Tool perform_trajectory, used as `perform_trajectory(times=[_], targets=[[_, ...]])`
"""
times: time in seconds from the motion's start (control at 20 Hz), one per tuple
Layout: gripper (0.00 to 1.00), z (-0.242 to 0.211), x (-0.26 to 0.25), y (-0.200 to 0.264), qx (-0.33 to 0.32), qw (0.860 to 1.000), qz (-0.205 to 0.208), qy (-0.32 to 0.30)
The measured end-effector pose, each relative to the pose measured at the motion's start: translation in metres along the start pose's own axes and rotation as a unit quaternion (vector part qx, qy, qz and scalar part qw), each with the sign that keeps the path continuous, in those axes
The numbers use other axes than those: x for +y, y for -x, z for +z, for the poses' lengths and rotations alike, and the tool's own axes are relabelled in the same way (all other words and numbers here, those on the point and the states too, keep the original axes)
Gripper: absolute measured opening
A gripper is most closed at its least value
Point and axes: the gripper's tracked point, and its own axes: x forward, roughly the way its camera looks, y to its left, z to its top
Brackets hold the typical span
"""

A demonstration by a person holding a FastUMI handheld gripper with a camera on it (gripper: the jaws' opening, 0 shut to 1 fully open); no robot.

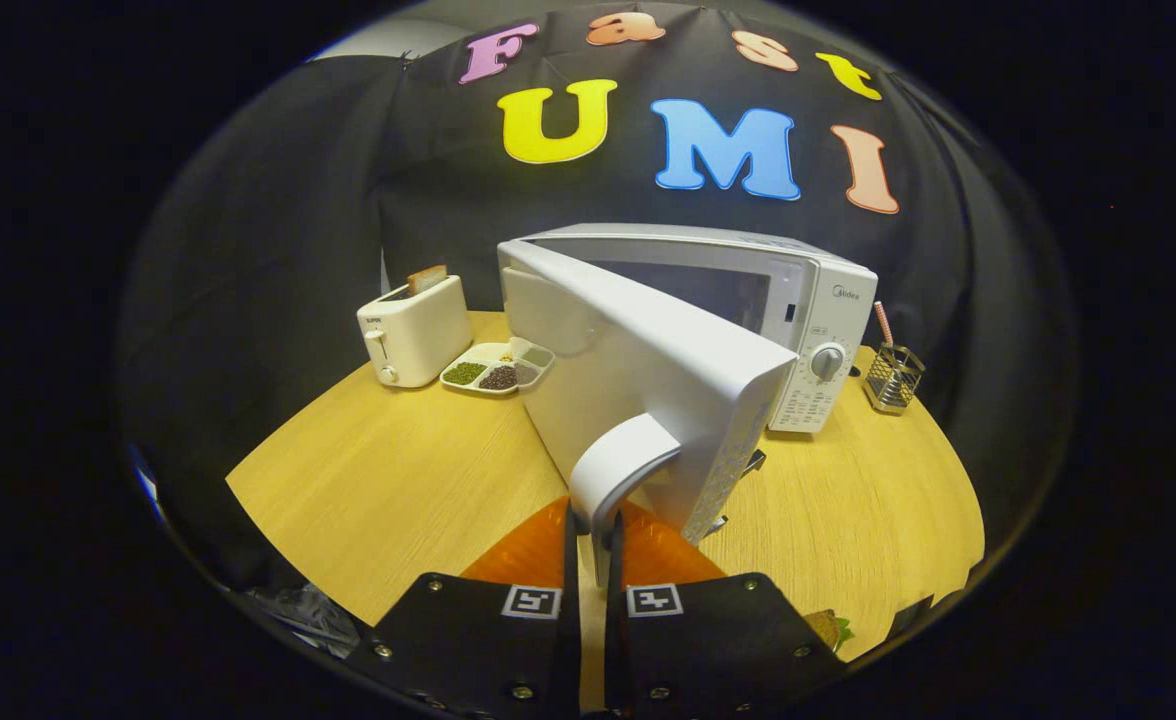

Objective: Open the microwave, put the food inside, and close the microwave door.

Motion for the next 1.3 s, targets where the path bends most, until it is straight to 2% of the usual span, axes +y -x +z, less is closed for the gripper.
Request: perform_trajectory(times=[0.2,0.55,0.7,1.0,1.2,1.3], targets=[[0.10,-0.004,0.035,0.005,-0.007,1.000,0.019,0.003],[0.11,-0.011,0.079,0.013,-0.025,0.998,0.014,0.061],[0.11,-0.016,0.100,0.019,-0.029,0.996,0.029,0.076],[0.11,-0.023,0.164,0.026,-0.020,0.988,0.145,0.058],[0.13,-0.006,0.195,0.034,-0.034,0.975,0.213,0.059],[0.24,0.007,0.210,0.046,-0.045,0.964,0.257,0.049]])
